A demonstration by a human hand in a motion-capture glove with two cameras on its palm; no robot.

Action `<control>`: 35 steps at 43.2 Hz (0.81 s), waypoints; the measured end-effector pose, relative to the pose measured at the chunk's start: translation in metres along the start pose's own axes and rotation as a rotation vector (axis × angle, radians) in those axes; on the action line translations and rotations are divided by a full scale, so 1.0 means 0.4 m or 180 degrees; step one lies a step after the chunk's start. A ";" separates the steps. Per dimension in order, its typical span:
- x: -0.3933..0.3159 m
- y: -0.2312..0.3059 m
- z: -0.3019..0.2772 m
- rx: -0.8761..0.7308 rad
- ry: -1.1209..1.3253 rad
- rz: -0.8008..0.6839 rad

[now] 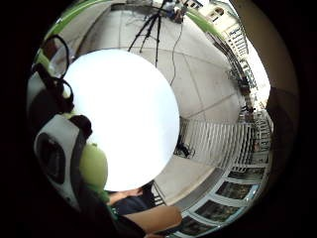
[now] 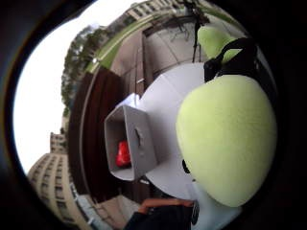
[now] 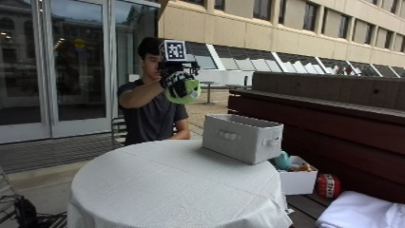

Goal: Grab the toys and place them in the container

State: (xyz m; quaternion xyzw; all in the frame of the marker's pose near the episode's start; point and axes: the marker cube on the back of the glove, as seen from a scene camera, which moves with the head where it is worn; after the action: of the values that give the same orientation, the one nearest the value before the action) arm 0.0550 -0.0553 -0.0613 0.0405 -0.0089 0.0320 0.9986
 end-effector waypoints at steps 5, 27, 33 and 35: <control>-0.150 0.009 -0.043 0.0082 -0.0127 -0.0158; -0.644 0.132 -0.079 0.0241 -0.0088 -0.0983; -0.667 0.045 -0.013 0.0056 -0.0116 -0.1020; -0.692 0.053 -0.002 -0.0003 -0.0139 -0.1063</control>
State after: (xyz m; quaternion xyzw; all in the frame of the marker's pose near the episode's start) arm -0.2225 -0.0517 -0.0659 0.0417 -0.0237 -0.1353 0.9897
